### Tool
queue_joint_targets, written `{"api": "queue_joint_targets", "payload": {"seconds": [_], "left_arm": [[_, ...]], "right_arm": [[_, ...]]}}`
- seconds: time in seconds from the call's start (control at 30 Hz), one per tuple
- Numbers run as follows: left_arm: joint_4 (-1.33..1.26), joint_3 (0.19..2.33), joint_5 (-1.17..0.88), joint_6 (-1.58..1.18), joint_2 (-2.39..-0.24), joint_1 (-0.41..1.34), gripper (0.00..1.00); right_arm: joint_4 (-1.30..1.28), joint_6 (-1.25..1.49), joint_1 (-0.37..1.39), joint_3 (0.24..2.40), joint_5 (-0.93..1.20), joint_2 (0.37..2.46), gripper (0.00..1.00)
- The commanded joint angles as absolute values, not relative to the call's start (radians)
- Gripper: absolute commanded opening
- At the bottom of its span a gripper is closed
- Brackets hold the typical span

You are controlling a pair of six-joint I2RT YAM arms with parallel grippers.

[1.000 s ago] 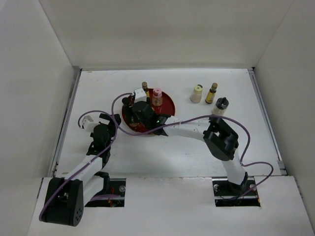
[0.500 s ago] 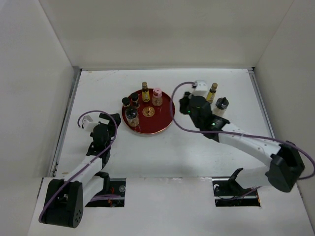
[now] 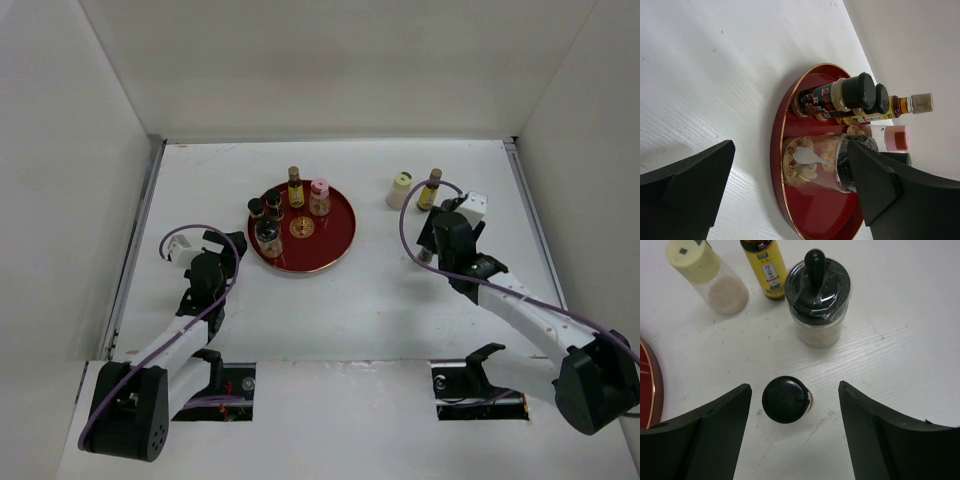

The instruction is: Organize the condiment bottles

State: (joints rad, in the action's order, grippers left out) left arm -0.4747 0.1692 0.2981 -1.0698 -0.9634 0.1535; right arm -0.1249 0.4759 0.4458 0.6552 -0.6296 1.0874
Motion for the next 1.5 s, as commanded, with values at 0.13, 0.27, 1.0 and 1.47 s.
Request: {"api": "queue_joint_targets", "payload": {"seconds": [0.13, 0.27, 1.0, 1.47], "left_arm": [[-0.518, 0.178, 0.298, -1.063, -0.976, 0.163, 1.00], [-0.518, 0.181, 0.299, -1.062, -0.968, 0.168, 1.00], [-0.522, 0.164, 0.324, -1.062, -0.951, 0.160, 1.00], [-0.511, 0.163, 0.307, -1.071, -0.948, 0.140, 1.00]], "right_arm": [[-0.123, 0.494, 0.449, 0.692, -0.591, 1.178, 0.78], [-0.110, 0.500, 0.455, 0.710, -0.586, 1.216, 0.69], [0.083, 0.433, 0.813, 1.053, -0.565, 1.466, 0.37], [0.098, 0.336, 0.933, 1.545, -0.518, 1.971, 0.37]]}}
